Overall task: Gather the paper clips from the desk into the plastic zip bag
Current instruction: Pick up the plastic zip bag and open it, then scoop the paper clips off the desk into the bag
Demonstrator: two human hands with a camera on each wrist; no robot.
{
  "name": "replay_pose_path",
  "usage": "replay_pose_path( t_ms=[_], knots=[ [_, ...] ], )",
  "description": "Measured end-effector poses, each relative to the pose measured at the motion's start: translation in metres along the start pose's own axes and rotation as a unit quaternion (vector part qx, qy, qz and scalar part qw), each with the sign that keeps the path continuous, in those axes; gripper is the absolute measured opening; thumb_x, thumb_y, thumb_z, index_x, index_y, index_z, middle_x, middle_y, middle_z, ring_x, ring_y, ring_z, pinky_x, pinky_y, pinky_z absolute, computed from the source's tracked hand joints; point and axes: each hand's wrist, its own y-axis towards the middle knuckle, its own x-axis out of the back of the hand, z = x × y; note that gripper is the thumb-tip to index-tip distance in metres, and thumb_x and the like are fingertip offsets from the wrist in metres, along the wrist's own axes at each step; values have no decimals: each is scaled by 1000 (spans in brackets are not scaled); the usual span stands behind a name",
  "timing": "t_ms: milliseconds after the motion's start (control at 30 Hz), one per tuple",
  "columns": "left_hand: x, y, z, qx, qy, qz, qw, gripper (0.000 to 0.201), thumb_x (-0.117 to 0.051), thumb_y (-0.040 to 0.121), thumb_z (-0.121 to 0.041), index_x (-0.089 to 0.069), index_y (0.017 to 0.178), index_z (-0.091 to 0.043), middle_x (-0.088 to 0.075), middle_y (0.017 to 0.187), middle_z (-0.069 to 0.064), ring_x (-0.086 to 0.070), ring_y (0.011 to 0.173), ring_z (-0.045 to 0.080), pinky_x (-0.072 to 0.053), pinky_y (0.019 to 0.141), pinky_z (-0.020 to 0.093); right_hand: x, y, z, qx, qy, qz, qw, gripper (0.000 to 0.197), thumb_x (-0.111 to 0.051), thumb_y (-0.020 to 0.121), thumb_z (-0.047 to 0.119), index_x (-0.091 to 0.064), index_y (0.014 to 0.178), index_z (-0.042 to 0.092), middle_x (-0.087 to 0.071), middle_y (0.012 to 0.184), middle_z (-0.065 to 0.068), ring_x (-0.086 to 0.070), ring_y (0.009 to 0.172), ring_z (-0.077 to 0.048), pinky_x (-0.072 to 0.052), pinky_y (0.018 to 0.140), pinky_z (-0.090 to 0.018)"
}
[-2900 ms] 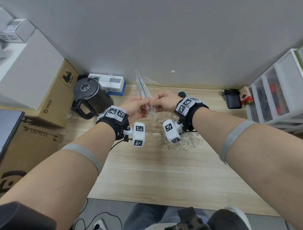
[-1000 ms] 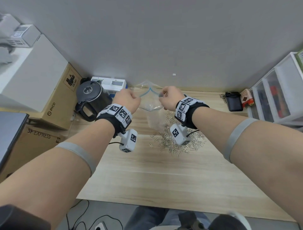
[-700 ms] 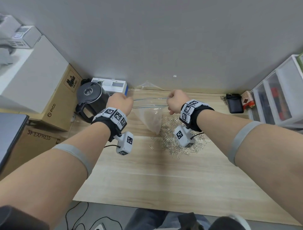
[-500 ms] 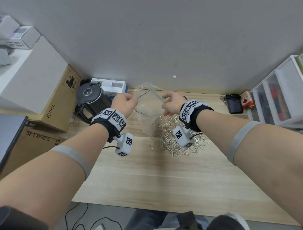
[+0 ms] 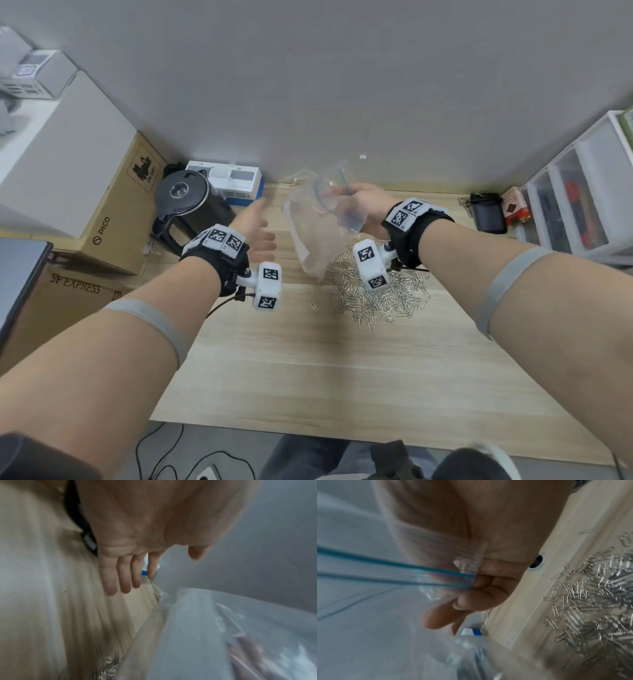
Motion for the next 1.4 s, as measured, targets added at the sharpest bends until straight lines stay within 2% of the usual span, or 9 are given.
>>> replay_pose_path(
  t_ms=[100, 233, 433, 533, 600, 767, 900, 1033, 1400],
  knots=[
    [2, 7, 20, 76, -54, 78, 993, 74, -39, 99, -57, -36, 146, 0, -56, 136, 27, -59, 120, 44, -43, 105, 60, 3, -1, 2, -10, 53, 52, 997, 37, -39, 94, -12, -56, 123, 5, -73, 99, -17, -55, 45, -13, -43, 41, -19],
    [-7, 6, 26, 53, -106, 128, 985, 58, -34, 103, -49, -56, 128, -2, -68, 117, 17, -66, 104, 35, -52, 93, 53, 2, 3, 1, -42, 21, 69, 996, 32, -36, 97, -10, -56, 112, 11, -70, 103, -11, -52, 42, -11, -41, 40, -20],
    [4, 17, 21, 18, -59, -36, 997, 25, -59, 96, -26, -69, 109, -7, -71, 118, 14, -69, 104, 34, -58, 86, 48, 8, -6, -11, -38, -72, -51, 995, 18, -49, 96, -5, -58, 92, 10, -68, 99, -8, -68, 78, -21, -61, 59, -33],
    [7, 15, 26, -27, 6, -77, 997, 15, -58, 98, -16, -63, 86, -10, -65, 87, 8, -63, 72, 22, -57, 56, 29, 17, -5, -23, -23, -224, -74, 971, 12, -68, 90, 6, -60, 97, 11, -68, 105, -7, -68, 99, -31, -59, 81, -42],
    [9, 17, 31, -43, 24, -85, 995, 11, -58, 96, -11, -62, 86, -8, -60, 78, 8, -59, 65, 21, -55, 48, 27, 21, -4, -30, -30, -276, -90, 956, 27, -72, 88, 12, -58, 110, 15, -60, 98, -5, -60, 86, -25, -56, 73, -35],
    [16, 20, 39, -126, 124, -159, 971, 61, -67, 86, -42, -52, 134, -7, -61, 123, 8, -61, 107, 24, -50, 89, 36, 20, 6, -49, -27, -252, -98, 962, 16, -65, 90, 5, -67, 102, 15, -54, 67, -5, -46, 46, -13, -36, 36, -14],
    [3, 3, 37, -350, 277, -31, 895, 113, -80, 69, -61, -24, 155, -15, -34, 158, 3, -34, 144, 16, -28, 118, 35, 10, 18, -65, -29, -207, -68, 976, 16, -65, 89, 7, -66, 82, 21, -60, 83, -14, -51, 53, -17, -41, 42, -17],
    [-13, -4, 33, -376, 474, 92, 791, 154, -77, 39, -86, 0, 159, -27, -15, 167, 4, -16, 153, 20, -21, 124, 47, -4, 31, -84, -29, -212, -37, 976, 12, -68, 83, 12, -71, 92, 19, -73, 92, -22, -62, 70, -26, -48, 62, -35],
    [-17, 6, 57, -378, 519, 80, 763, 126, -92, 56, -54, -24, 155, -15, -43, 152, 6, -45, 136, 21, -34, 111, 27, -6, 30, -101, -102, -137, 7, 985, 20, -63, 88, 8, -64, 107, 12, -66, 100, -13, -67, 84, -29, -59, 63, -34]
  ],
)
